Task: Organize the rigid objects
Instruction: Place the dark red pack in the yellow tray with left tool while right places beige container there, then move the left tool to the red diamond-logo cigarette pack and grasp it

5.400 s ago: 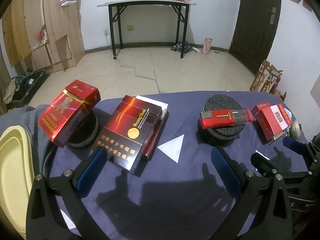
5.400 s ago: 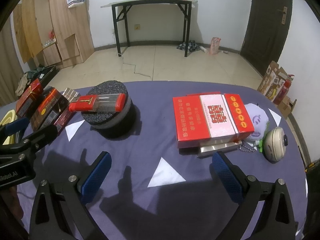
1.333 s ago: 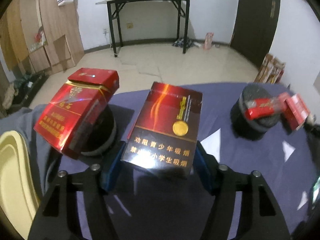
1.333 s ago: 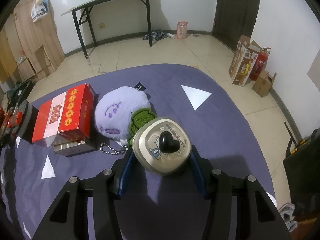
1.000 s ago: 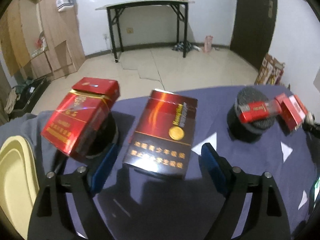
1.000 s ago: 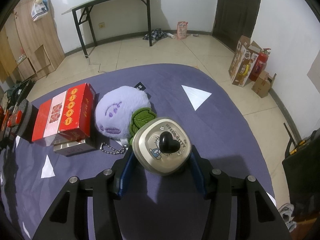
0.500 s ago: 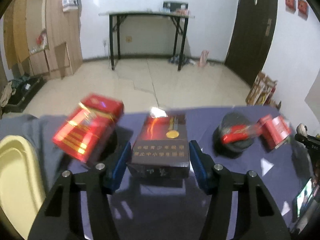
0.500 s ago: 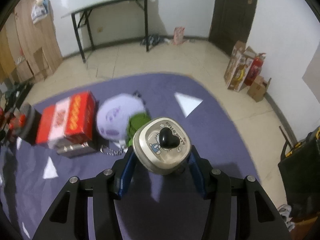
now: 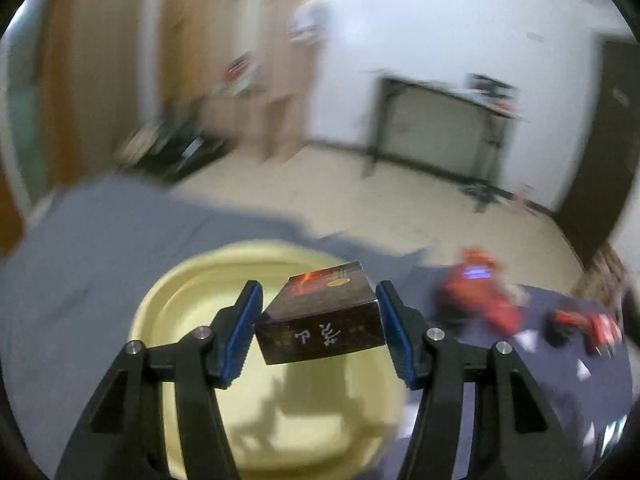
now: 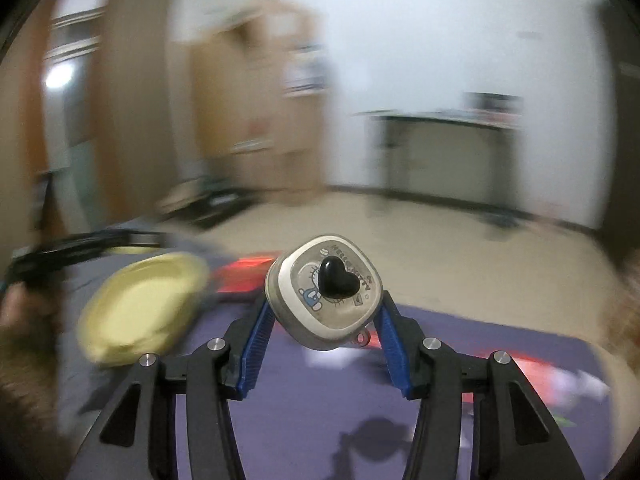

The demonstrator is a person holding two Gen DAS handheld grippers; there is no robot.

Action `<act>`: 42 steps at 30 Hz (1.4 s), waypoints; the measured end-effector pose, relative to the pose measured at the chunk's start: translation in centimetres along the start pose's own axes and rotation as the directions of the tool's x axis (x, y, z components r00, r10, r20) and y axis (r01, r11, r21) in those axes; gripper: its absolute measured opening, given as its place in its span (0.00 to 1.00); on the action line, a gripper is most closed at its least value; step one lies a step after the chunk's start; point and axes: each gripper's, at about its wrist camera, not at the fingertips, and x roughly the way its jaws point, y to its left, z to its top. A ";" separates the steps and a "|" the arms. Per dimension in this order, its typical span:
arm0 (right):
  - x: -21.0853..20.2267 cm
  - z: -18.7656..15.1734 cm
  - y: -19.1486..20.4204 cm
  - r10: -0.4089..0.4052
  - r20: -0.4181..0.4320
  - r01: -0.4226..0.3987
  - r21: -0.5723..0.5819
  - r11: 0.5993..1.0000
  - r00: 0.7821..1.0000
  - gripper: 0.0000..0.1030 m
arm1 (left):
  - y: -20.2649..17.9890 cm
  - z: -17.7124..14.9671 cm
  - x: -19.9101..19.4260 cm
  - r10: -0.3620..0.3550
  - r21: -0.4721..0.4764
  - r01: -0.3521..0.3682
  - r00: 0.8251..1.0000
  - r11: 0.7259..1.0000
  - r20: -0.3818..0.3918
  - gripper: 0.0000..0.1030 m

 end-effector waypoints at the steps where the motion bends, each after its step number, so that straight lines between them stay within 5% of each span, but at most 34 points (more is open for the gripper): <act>1: 2.2 0.5 3.7 0.094 -0.040 -0.097 -0.073 0.993 0.995 0.49 | 1.8 -0.3 1.0 0.038 -0.050 -0.040 0.999 0.998 -0.038 0.58; 4: 7.6 1.2 11.9 0.206 -0.162 -0.240 -0.224 0.945 0.965 0.49 | 4.8 -1.4 3.0 0.025 -0.120 -0.036 0.996 0.992 -0.089 0.58; 7: 13.1 1.0 18.4 0.292 -0.298 -0.380 -0.301 0.875 0.909 0.49 | 5.7 -2.1 4.6 0.010 -0.162 -0.029 0.993 0.986 -0.120 0.58; 11: 19.4 -0.5 23.8 0.228 -0.431 -0.413 -0.406 0.815 0.873 0.49 | 7.9 -3.8 6.0 0.000 -0.260 -0.047 0.985 0.964 -0.175 0.57; 22: 26.2 -2.7 28.0 0.061 -0.547 -0.355 -0.451 0.819 0.835 0.49 | 9.1 -5.3 7.5 0.009 -0.294 -0.084 0.969 0.952 -0.248 0.56; 32: 27.8 -4.1 29.1 0.140 -0.576 -0.399 -0.353 0.846 0.806 0.50 | 9.0 -4.5 7.4 0.054 -0.293 -0.140 0.958 0.946 -0.282 0.61; 35: 27.3 -3.7 29.2 0.156 -0.565 -0.393 -0.327 0.859 0.810 0.58 | 8.6 -3.2 4.6 0.076 -0.298 -0.130 0.980 0.946 -0.186 0.94; 36: 26.5 -3.1 29.0 0.169 -0.542 -0.386 -0.317 0.866 0.823 0.72 | 8.0 -2.5 3.7 0.070 -0.292 -0.110 0.987 0.950 -0.143 1.00; 37: 25.4 -2.3 28.5 0.183 -0.508 -0.374 -0.304 0.876 0.841 0.85 | 7.0 -1.7 2.6 0.052 -0.274 -0.075 0.994 0.959 -0.092 1.00; 42: 18.5 1.7 22.8 0.153 -0.335 -0.243 -0.246 0.938 0.930 0.94 | -1.9 1.7 1.1 -0.119 -0.098 0.120 0.993 0.988 0.019 1.00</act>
